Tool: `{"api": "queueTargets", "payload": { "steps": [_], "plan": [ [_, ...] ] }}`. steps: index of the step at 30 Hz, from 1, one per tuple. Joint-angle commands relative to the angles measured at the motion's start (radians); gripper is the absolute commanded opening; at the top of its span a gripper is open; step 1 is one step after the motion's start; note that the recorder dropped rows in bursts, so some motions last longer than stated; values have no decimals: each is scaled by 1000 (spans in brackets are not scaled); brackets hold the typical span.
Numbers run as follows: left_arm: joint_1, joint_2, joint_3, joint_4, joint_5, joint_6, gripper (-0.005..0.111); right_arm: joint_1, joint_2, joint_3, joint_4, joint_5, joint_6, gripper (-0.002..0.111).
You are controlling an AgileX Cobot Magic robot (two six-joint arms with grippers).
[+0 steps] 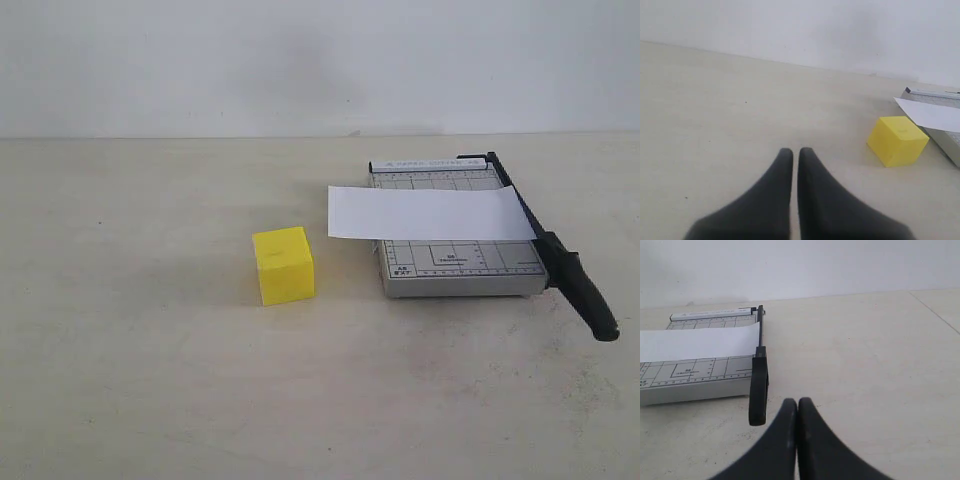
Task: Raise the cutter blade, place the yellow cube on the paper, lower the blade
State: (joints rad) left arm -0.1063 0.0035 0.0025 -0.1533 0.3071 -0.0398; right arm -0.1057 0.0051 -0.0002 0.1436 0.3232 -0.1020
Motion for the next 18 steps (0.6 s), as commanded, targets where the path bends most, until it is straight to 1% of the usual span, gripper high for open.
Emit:
{"api": "queueTargets", "payload": {
  "steps": [1,15,16,18],
  "plan": [
    [4,-3,-2,4,-12,3,4,-1,-5,0,-4,-11,-31,0],
    [4,-3,-2,4,-12,3,4,-1,-5,0,3,-20,-31,0],
    [4,-3,-2,4,-12,3,4,-1,-5,0,31,-40,-14,0],
    [4,-3,-2,4,-12,3,4,-1,-5,0,228,-113,130,0]
  ]
}}
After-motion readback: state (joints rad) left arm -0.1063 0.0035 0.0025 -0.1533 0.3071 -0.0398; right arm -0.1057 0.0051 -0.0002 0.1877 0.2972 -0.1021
